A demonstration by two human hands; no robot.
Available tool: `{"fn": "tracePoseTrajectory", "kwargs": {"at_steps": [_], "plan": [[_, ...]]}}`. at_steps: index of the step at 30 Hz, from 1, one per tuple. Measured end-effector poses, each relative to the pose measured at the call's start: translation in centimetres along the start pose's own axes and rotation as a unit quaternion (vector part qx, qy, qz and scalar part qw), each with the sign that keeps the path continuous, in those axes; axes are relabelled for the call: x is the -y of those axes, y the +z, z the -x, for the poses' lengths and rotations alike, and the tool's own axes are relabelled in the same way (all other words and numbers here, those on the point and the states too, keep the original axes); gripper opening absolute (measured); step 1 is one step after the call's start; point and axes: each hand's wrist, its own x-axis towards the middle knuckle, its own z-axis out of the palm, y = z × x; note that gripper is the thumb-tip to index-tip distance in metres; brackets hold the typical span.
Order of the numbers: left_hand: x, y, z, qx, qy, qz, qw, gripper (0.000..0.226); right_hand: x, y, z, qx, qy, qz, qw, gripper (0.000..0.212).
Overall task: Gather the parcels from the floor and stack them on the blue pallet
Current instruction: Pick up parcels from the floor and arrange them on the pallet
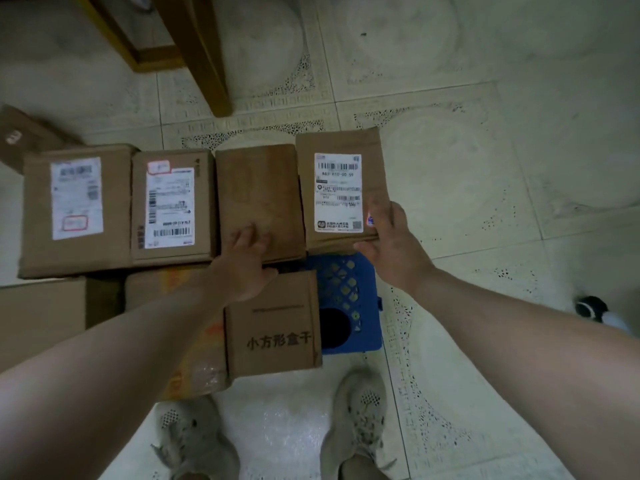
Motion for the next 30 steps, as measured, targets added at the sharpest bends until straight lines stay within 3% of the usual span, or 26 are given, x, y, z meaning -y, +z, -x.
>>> {"fn": "tracePoseTrajectory", "kwargs": {"at_steps": [4, 13, 19, 25, 30], "plan": [[0.8, 1.9, -0.9, 0.002, -0.016, -0.027, 0.999, 0.075, -1.3, 1.5, 0.0, 0.038, 0.030, -0.018, 0.999, 0.076], [-0.2, -0.1, 2.6, -0.030, -0.008, 0.063, 0.998, 0.072, -0.1, -0.5, -0.7, 0.201, 0.136, -0.010, 0.970, 0.095], [0.6, -4.8, 6.4, -0.071, -0.041, 0.094, 0.992, 0.069, 2.2, -3.0, -1.1, 0.140, 0.154, 0.012, 0.978, 0.080], [3.6, -5.5, 11.4, -0.117, -0.087, 0.149, 0.978, 0.070, 7.4, -3.9, 0.5, 0.170, 0.124, 0.068, 0.975, 0.086], [6.9, -8.2, 15.2, -0.175, -0.107, 0.169, 0.964, 0.071, 15.8, -4.3, 1.0, 0.170, 0.086, 0.133, 0.972, 0.083]]}}
